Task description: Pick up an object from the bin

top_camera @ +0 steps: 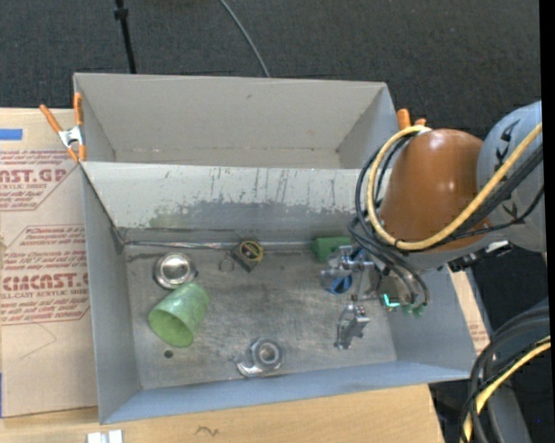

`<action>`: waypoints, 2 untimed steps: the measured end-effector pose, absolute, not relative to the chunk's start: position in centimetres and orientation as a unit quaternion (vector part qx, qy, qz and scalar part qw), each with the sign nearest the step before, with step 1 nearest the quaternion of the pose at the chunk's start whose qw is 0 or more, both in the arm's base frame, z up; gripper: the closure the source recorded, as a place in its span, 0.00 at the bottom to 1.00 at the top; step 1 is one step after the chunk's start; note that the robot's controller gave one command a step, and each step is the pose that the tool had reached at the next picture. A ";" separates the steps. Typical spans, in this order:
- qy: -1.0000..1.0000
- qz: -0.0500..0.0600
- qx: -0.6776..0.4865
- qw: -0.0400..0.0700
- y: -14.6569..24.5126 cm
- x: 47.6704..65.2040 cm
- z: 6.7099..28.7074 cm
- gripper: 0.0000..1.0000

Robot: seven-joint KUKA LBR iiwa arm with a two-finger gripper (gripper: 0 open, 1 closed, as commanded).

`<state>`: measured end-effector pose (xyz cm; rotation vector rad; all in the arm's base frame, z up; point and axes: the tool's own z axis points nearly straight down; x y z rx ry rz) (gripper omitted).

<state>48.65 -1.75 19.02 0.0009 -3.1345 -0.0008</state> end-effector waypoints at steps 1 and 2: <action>-0.999 -0.001 0.049 0.002 4.2 48.0 15.2 0.00; -0.984 0.000 0.178 0.000 2.8 52.5 11.8 0.00</action>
Offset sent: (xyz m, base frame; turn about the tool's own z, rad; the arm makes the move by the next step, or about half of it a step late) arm -0.0053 0.0556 -0.0356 -0.0915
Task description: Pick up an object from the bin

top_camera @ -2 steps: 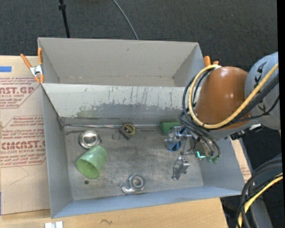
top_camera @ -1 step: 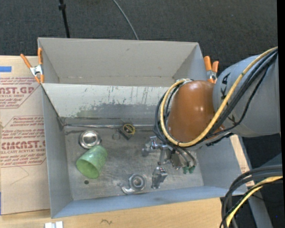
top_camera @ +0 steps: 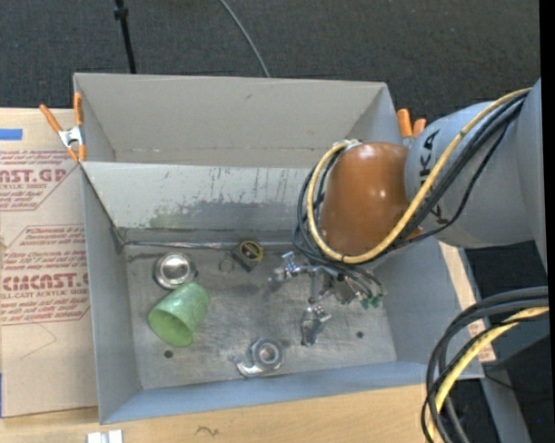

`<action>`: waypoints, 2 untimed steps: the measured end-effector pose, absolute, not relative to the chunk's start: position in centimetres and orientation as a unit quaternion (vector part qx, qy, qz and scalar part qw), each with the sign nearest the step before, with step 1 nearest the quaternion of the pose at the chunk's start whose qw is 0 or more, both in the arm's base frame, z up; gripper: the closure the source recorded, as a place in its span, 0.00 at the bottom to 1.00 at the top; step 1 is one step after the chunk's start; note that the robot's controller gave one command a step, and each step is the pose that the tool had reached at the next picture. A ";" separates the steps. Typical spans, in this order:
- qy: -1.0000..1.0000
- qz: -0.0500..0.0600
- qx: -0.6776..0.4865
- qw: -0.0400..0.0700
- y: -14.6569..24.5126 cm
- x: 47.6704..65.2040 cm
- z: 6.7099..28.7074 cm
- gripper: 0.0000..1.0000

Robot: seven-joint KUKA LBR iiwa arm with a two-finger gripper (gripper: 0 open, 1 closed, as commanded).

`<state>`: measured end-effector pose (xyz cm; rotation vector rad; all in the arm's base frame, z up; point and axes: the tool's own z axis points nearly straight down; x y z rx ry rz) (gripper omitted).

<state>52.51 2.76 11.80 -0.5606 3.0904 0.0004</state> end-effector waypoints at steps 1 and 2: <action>0.920 -0.001 -0.393 0.005 5.6 48.9 7.2 0.00; 0.842 -0.001 -0.539 0.001 8.9 48.8 7.1 0.00</action>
Offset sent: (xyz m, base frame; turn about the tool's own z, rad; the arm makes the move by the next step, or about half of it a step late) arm -0.0383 0.0271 -0.0472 -0.4465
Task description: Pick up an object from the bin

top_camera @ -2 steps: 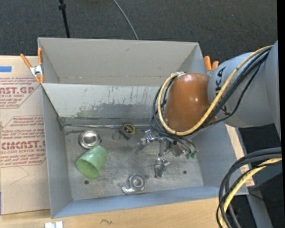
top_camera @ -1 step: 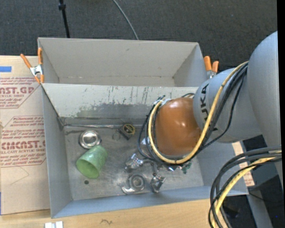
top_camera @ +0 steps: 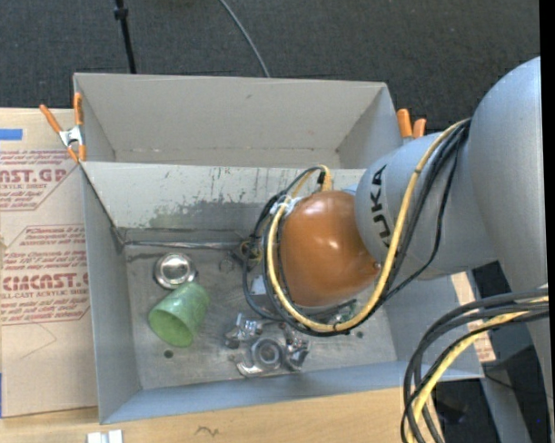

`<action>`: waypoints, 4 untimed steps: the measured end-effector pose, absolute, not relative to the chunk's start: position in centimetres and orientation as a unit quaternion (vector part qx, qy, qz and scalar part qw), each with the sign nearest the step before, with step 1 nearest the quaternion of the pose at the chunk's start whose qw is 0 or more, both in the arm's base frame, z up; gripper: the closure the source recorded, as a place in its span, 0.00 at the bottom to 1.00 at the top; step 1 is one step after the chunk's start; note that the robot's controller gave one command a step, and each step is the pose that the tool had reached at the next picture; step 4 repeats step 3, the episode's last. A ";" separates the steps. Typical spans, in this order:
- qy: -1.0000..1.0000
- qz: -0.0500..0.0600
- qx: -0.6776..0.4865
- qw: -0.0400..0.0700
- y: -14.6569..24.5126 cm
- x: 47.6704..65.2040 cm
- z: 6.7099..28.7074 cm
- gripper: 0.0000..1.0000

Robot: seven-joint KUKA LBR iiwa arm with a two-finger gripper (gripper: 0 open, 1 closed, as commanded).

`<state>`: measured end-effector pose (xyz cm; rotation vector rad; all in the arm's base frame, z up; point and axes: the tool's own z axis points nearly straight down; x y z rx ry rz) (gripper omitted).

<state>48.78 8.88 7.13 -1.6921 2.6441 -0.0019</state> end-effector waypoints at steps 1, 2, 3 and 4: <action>0.842 -0.001 -0.539 0.002 8.9 48.8 7.2 1.00; 0.772 0.002 -0.636 0.000 6.7 55.2 7.3 1.00; 0.746 -0.001 -0.666 0.004 7.6 54.4 22.7 1.00; 0.746 -0.001 -0.666 0.004 7.6 54.4 22.7 1.00</action>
Offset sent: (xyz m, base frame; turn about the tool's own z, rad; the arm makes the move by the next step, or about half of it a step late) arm 0.0000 0.0000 0.0000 0.0000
